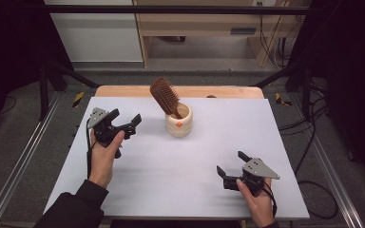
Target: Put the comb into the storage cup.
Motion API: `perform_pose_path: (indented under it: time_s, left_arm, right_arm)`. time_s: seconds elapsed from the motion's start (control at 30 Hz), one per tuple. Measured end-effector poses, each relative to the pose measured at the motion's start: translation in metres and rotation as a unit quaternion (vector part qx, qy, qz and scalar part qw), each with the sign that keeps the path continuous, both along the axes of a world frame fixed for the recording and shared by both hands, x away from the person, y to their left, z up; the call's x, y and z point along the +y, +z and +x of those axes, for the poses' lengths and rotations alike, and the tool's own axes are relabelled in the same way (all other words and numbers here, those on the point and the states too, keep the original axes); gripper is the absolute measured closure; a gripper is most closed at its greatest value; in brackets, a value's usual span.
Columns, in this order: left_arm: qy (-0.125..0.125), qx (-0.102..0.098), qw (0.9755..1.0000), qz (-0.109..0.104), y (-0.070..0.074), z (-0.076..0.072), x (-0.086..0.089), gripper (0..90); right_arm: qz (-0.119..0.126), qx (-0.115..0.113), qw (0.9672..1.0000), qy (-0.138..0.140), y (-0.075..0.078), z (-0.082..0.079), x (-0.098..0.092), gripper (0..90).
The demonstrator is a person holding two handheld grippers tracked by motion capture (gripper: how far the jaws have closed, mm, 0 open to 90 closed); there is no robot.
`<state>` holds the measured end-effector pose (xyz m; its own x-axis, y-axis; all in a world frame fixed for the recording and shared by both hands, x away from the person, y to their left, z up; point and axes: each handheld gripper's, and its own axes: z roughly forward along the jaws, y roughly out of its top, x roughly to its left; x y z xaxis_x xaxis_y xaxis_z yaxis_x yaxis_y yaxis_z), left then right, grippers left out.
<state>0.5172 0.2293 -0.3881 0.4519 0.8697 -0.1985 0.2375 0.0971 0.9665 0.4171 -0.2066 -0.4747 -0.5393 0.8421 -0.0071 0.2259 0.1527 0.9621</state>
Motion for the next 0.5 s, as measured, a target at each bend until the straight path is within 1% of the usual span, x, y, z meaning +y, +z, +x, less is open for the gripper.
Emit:
perform_pose_path:
  time_s: [0.1,0.27,0.33,0.5]
  left_arm:
    - [-0.003,-0.005,1.0000,0.005,0.001,-0.005,0.001,2.3]
    - [-0.001,-0.008,0.9999,-0.009,0.000,-0.011,0.007,2.4]
    - [0.002,-0.010,0.9999,-0.013,-0.002,-0.015,0.010,2.4]
    - [0.009,-0.013,0.9998,-0.012,-0.011,-0.026,0.015,2.3]
  right_arm:
    - [0.000,-0.001,1.0000,0.000,0.000,0.000,0.000,4.8]
    - [0.001,-0.002,1.0000,-0.002,0.001,-0.001,0.000,4.8]
    - [0.001,-0.001,1.0000,-0.003,0.001,-0.001,-0.001,4.8]
    - [0.001,0.000,1.0000,-0.002,0.001,-0.001,0.000,4.8]
